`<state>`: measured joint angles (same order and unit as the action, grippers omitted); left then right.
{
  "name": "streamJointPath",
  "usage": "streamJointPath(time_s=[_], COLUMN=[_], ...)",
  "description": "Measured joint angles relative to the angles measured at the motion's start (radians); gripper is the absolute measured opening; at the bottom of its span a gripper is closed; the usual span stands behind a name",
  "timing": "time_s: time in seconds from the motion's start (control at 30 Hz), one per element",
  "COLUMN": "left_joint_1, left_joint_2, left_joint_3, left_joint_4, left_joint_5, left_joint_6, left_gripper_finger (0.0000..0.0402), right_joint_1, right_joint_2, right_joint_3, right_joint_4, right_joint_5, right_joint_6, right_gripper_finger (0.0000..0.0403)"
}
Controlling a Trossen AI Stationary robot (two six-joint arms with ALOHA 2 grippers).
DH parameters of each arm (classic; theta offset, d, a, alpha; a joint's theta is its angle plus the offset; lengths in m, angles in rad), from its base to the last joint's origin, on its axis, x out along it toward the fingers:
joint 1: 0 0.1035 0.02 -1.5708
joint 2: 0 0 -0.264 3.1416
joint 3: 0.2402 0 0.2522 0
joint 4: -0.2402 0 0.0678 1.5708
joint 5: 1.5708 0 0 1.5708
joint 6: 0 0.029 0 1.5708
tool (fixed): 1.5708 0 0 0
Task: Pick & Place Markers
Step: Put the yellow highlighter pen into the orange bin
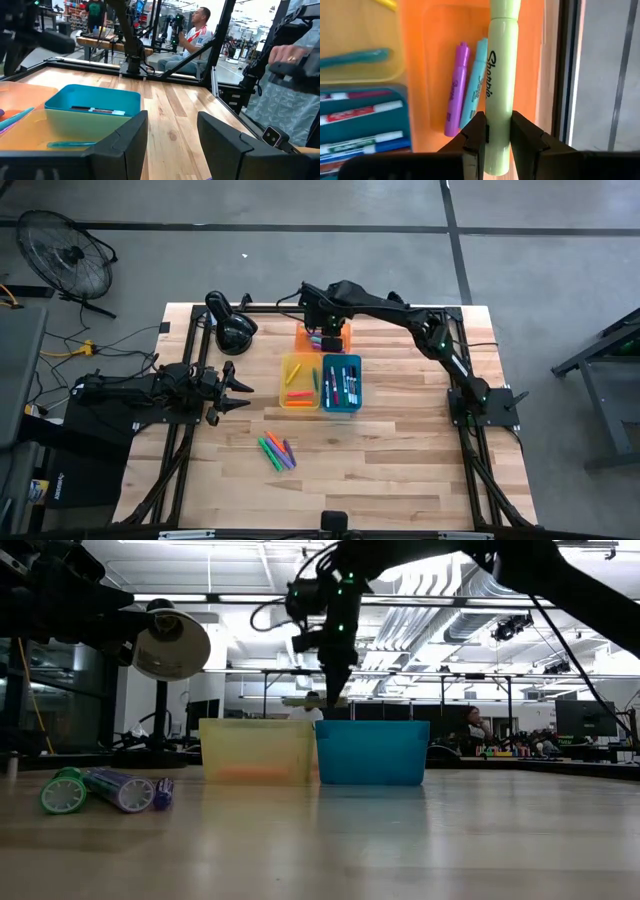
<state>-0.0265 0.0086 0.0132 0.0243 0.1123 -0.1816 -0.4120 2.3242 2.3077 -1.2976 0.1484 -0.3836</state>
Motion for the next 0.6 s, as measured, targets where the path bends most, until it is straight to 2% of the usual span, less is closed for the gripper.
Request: streamJointPath(time_s=[0.3,0.6], left_joint_1=[0.0,0.0], left_joint_2=[0.0,0.0], left_joint_3=[0.0,0.0], left_joint_4=[0.0,0.0], left_joint_5=[0.0,0.0], left_joint_6=[0.0,0.0], left_gripper_finger=[0.017,0.017], right_joint_1=[-0.028,-0.028], right_joint_2=[0.063,0.069], right_joint_3=[0.0,0.001], right_joint_4=[-0.006,-0.011], right_joint_5=[-0.012,-0.01], right_joint_6=[-0.01,-0.018], right_gripper_finger=[0.0057,0.0057])
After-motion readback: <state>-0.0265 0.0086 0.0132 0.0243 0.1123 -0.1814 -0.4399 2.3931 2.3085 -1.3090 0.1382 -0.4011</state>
